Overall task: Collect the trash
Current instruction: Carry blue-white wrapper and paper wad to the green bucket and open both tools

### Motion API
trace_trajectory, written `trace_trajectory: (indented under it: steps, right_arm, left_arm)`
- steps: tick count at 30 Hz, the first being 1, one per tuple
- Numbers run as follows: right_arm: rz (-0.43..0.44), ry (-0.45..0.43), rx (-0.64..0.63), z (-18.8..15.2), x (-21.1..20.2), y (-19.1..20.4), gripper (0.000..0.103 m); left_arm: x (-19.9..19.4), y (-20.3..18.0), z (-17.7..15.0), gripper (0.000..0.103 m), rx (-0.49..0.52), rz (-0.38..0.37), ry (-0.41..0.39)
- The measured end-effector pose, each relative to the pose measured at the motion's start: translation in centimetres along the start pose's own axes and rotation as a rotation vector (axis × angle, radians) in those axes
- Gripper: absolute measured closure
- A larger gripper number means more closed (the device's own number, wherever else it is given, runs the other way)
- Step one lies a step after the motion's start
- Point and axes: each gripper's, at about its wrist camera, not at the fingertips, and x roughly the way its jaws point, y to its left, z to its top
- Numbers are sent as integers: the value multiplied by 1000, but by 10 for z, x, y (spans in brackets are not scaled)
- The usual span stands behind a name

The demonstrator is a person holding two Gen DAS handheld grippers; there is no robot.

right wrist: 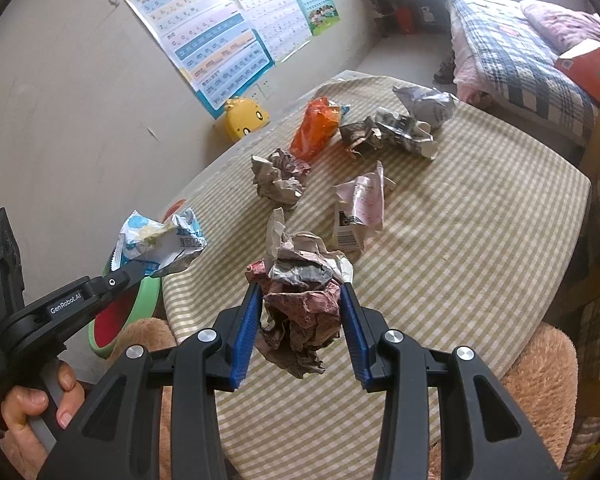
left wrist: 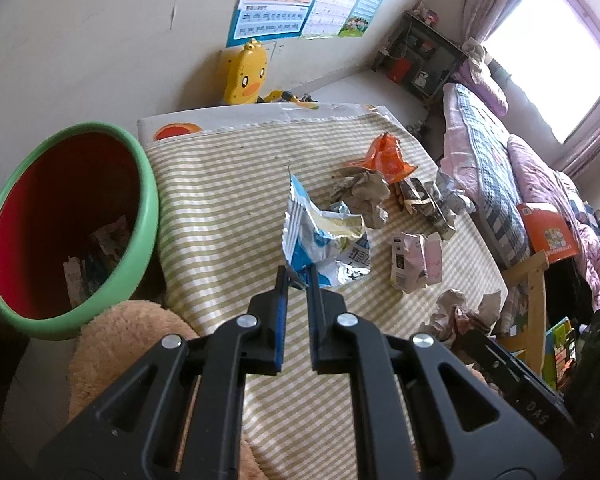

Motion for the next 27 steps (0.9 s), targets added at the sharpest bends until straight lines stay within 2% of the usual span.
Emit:
trace_trajectory:
  steps: [10,15,21,27]
  right_arm:
    - [-3,10,-52,0,4,22,65]
    - [3,-11,-89,8,1,38,65]
    - [14,-36,-141,19,0,59,65]
    - [35,-24,-185,23,9,80,65]
  left_arm:
    - [-3,19,0,95,-46,-10,-2]
    - [-10,26,4,95,-51,-5,-33]
    - [-19,52,10,95,-91,34,-67]
    - [-27,92,10,95,-154,103,-86]
